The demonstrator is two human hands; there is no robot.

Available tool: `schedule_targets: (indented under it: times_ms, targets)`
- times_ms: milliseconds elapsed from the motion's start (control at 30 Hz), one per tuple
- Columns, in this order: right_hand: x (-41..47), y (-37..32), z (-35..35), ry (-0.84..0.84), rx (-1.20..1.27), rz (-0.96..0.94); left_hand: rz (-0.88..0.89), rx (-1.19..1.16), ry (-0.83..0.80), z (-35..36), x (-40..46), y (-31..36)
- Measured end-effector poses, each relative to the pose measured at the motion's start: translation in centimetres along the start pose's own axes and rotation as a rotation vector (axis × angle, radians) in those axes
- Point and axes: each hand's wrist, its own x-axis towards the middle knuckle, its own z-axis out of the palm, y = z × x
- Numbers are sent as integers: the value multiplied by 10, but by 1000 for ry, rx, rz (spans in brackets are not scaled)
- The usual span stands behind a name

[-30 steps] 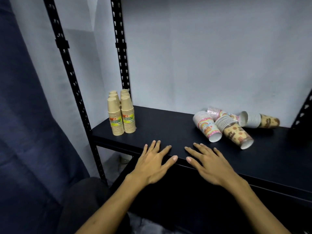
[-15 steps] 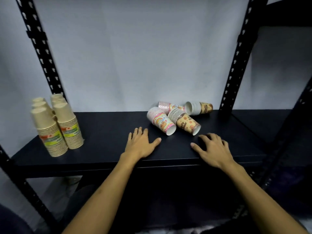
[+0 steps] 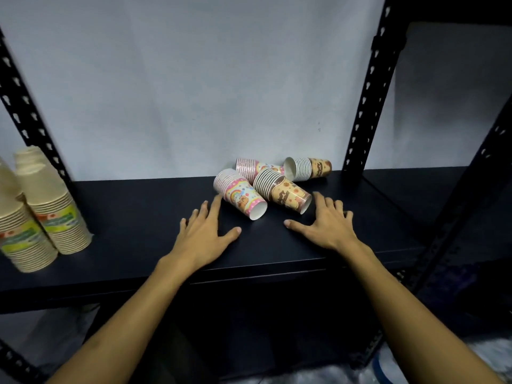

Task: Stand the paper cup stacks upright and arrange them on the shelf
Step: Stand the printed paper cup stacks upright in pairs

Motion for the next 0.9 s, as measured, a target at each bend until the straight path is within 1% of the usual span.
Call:
schedule_targets:
  times_ms: [100,200,300,400,433,500,600,667,733,833,900]
  targets:
    - [13,7,3,9,68,-54,142,-40,49,-6,20,1]
    - [23,15,5,63,174,-141,314,107,104,-10,52,3]
    - [29,26,8,118,425,-171,407,242,107,-16,78,7]
    - [31,31,1,132,648,-114,510,295,160,-20,94,15]
    - [31,32,-2,127,729,-106,533,250,164,-20,97,20]
    - [32,38,-10,112,956,-103,538,57,154,-17,102,31]
    - [36,51,-22,125,1321,-66,484,-173,177,-6,106,54]
    - [40,60,-27,148,1466,-45,459,-278,185,3,110,72]
    - [44,65,-31,210,1472,-41,448,-374,166,11,116,92]
    - [50,70,-40,361,1377,-62,440,-487,130,24,124,113]
    - [55,72,-48,412,1300,-89,425,-597,95,33,126,121]
